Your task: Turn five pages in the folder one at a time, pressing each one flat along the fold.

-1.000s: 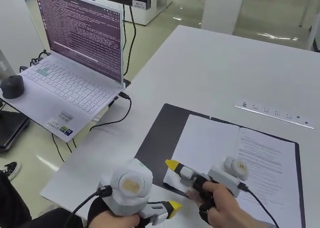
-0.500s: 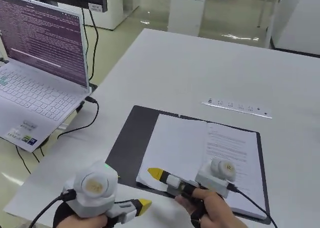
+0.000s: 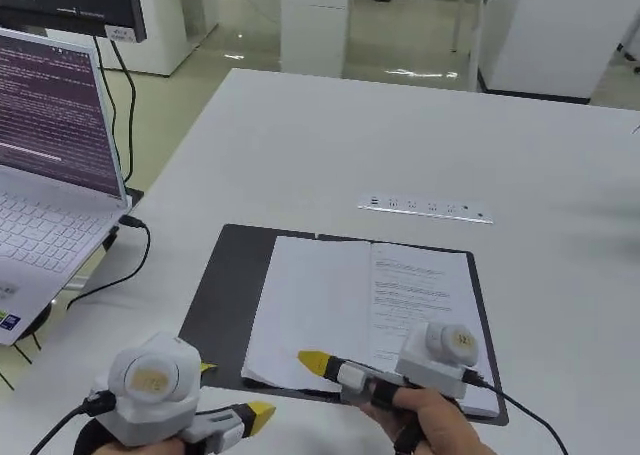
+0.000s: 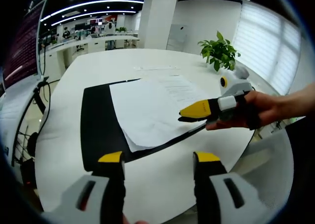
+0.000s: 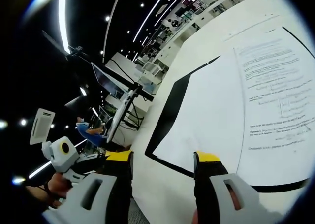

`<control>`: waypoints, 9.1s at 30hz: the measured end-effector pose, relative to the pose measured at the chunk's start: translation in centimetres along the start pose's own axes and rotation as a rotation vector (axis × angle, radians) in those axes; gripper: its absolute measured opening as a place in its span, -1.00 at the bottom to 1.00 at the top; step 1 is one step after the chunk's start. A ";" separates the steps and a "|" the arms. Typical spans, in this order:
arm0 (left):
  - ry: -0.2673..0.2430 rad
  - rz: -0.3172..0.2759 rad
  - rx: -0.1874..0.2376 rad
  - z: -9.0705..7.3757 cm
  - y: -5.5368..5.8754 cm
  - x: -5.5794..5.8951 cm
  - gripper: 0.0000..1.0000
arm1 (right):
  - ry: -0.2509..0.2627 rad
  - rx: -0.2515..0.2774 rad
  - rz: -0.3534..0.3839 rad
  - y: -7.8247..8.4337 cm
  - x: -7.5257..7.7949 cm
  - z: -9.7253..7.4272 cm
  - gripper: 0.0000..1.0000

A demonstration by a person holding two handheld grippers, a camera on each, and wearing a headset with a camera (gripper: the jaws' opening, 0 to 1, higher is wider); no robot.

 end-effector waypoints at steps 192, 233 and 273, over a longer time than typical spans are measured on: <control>-0.090 0.092 -0.233 9.2 0.6 -5.5 -1.00 | 0.194 0.418 0.144 -12.6 9.8 6.4 -1.00; -0.106 0.074 -0.233 9.2 0.6 -5.3 -1.00 | 0.172 0.378 0.199 -3.9 9.1 1.8 -1.00; -0.111 0.128 -0.239 9.1 0.6 -5.0 -1.00 | 0.172 0.275 0.153 1.5 6.3 -1.2 -1.00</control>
Point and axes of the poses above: the centre of the closed fingertips' face, and the gripper's own axes: z roughly forward along the fingers, x roughly to its right, y roughly out of its underside, the point moved 10 cm from there along -z, roughly backward along the fingers
